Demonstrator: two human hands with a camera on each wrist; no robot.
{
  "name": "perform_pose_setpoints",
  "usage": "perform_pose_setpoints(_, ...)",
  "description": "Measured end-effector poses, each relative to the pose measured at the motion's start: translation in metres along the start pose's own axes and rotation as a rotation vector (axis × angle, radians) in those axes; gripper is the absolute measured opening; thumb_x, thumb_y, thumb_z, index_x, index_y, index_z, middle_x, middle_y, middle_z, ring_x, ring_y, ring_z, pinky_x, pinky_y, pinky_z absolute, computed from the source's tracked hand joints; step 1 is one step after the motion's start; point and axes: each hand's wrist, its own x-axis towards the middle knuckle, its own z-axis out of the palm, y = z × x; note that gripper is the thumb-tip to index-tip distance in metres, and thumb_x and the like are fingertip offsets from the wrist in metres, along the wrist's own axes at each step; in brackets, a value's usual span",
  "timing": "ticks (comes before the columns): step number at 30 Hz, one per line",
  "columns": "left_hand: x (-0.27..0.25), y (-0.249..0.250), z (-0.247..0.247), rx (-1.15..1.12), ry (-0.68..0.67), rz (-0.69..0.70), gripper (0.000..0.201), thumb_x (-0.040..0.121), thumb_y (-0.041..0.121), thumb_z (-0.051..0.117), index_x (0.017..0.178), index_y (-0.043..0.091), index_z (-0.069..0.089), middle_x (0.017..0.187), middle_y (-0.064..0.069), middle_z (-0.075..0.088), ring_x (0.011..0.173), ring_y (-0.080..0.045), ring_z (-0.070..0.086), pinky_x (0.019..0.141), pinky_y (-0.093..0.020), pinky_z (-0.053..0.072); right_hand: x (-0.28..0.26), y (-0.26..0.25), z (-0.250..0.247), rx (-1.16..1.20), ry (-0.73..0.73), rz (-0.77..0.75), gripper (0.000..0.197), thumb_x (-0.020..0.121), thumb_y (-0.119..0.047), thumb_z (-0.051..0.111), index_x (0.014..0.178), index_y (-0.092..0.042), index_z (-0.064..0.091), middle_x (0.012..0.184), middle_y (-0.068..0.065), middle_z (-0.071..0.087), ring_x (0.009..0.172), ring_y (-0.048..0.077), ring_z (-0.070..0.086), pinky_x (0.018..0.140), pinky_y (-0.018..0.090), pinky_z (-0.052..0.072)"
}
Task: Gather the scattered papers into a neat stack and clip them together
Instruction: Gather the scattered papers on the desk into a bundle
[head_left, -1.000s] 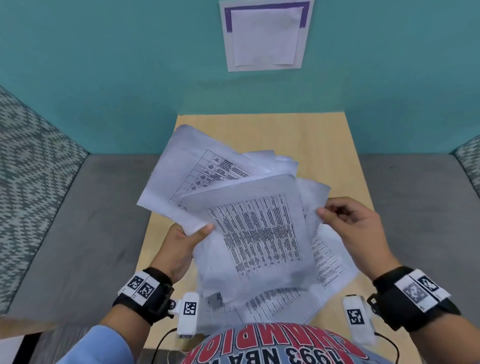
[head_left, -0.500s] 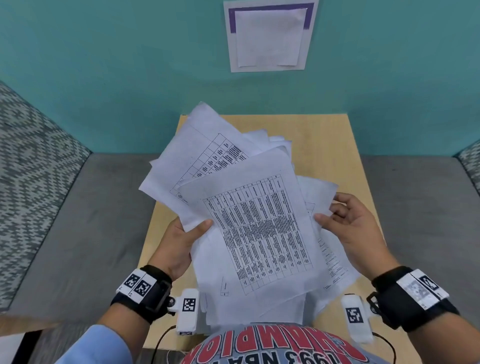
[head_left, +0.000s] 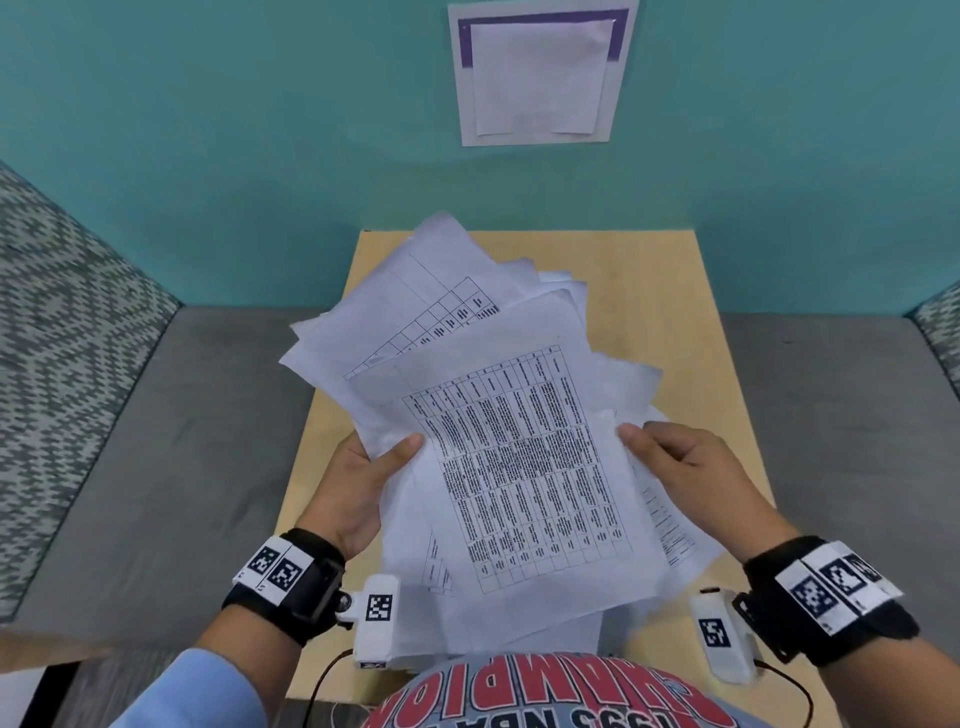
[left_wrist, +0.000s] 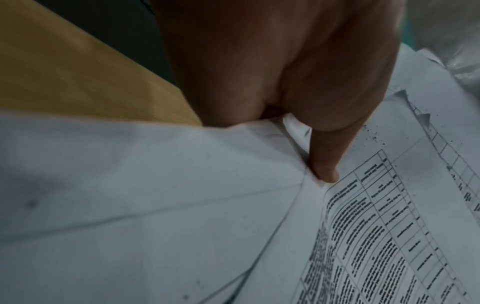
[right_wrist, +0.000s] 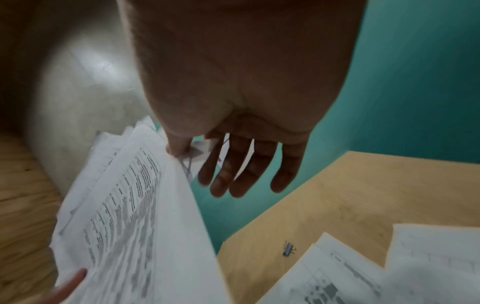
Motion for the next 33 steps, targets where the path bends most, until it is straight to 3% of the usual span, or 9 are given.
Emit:
perform_pose_setpoints(2, -0.001, 0.001, 0.0, 0.003, -0.005, 0.003, 0.055, 0.091, 0.012, 0.076, 0.143, 0.002, 0.06, 0.141, -0.02, 0.069, 0.134, -0.043, 0.062, 0.117, -0.061, 0.042, 0.001, -0.003, 0.0, 0.06, 0.046, -0.067, 0.045, 0.086, -0.046, 0.075, 0.077, -0.005, 0.061, 0.074, 0.025, 0.052, 0.067, 0.019, 0.044, 0.065, 0.032, 0.036)
perform_pose_setpoints(5, -0.002, 0.002, 0.002, -0.01, -0.007, 0.0, 0.052, 0.093, 0.01, 0.072, 0.142, 0.002, 0.061, 0.141, -0.02, 0.069, 0.134, -0.043, 0.062, 0.118, -0.061, 0.042, 0.003, -0.012, 0.0, 0.151, 0.1, -0.118, 0.045, 0.086, -0.034, 0.078, 0.073, 0.003, 0.057, 0.069, 0.03, 0.043, 0.062, 0.019, 0.038, 0.058, 0.026, 0.032)
perform_pose_setpoints(9, -0.003, 0.007, 0.006, -0.019, -0.007, 0.01, 0.049, 0.09, 0.01, 0.072, 0.138, 0.002, 0.065, 0.137, -0.018, 0.072, 0.133, -0.041, 0.063, 0.119, -0.061, 0.041, 0.01, -0.021, -0.002, 0.023, 0.091, -0.092, 0.064, 0.096, -0.043, 0.065, 0.067, 0.01, 0.042, 0.053, -0.008, 0.03, 0.048, 0.007, 0.027, 0.047, 0.015, 0.024)
perform_pose_setpoints(13, -0.004, 0.01, 0.006, -0.021, -0.036, 0.049, 0.076, 0.072, 0.031, 0.096, 0.138, 0.007, 0.066, 0.141, -0.017, 0.069, 0.137, -0.039, 0.06, 0.123, -0.063, 0.033, 0.014, -0.017, 0.001, -0.021, 0.066, -0.118, 0.061, 0.093, -0.052, 0.063, 0.07, 0.003, 0.05, 0.059, 0.008, 0.043, 0.054, 0.014, 0.035, 0.055, 0.028, 0.033)
perform_pose_setpoints(16, -0.005, 0.011, 0.006, -0.015, -0.046, 0.054, 0.082, 0.067, 0.036, 0.099, 0.138, 0.008, 0.067, 0.142, -0.016, 0.069, 0.138, -0.038, 0.06, 0.124, -0.063, 0.033, 0.015, -0.01, 0.006, 0.127, 0.108, -0.132, 0.024, 0.09, -0.028, 0.079, 0.081, -0.01, 0.068, 0.075, 0.015, 0.069, 0.065, 0.029, 0.056, 0.069, 0.035, 0.05)
perform_pose_setpoints(22, -0.009, 0.012, 0.008, -0.023, -0.046, 0.054, 0.068, 0.079, 0.028, 0.09, 0.139, 0.007, 0.066, 0.141, -0.015, 0.07, 0.137, -0.035, 0.061, 0.124, -0.061, 0.033, 0.007, -0.017, 0.01, 0.021, 0.105, -0.097, 0.064, 0.094, -0.048, 0.063, 0.057, 0.002, 0.048, 0.044, -0.009, 0.046, 0.043, 0.005, 0.038, 0.052, 0.009, 0.034)
perform_pose_setpoints(26, -0.009, 0.016, 0.012, -0.019, -0.025, 0.054, 0.055, 0.088, 0.018, 0.078, 0.14, 0.005, 0.065, 0.139, -0.015, 0.071, 0.136, -0.035, 0.062, 0.123, -0.059, 0.036, 0.01, -0.023, 0.01, 0.066, 0.068, -0.054, 0.046, 0.087, -0.058, 0.061, 0.072, -0.015, 0.058, 0.065, -0.017, 0.062, 0.059, 0.005, 0.055, 0.062, 0.021, 0.044)
perform_pose_setpoints(29, -0.009, 0.018, 0.014, -0.019, -0.061, 0.053, 0.047, 0.089, 0.015, 0.078, 0.134, 0.006, 0.069, 0.139, -0.017, 0.071, 0.129, -0.033, 0.068, 0.116, -0.056, 0.047, 0.011, -0.035, 0.012, 0.176, -0.087, -0.05, 0.038, 0.083, -0.041, 0.077, 0.119, -0.029, 0.071, 0.114, -0.012, 0.08, 0.104, 0.008, 0.076, 0.094, 0.033, 0.059)
perform_pose_setpoints(33, -0.01, 0.023, 0.019, 0.005, -0.116, 0.089, 0.031, 0.089, 0.01, 0.07, 0.117, 0.016, 0.081, 0.127, -0.01, 0.078, 0.115, -0.024, 0.075, 0.101, -0.039, 0.061, 0.016, -0.046, 0.011, 0.189, -0.167, -0.12, 0.048, 0.085, -0.017, 0.085, 0.129, -0.023, 0.068, 0.121, -0.008, 0.079, 0.114, 0.004, 0.073, 0.099, 0.024, 0.057)
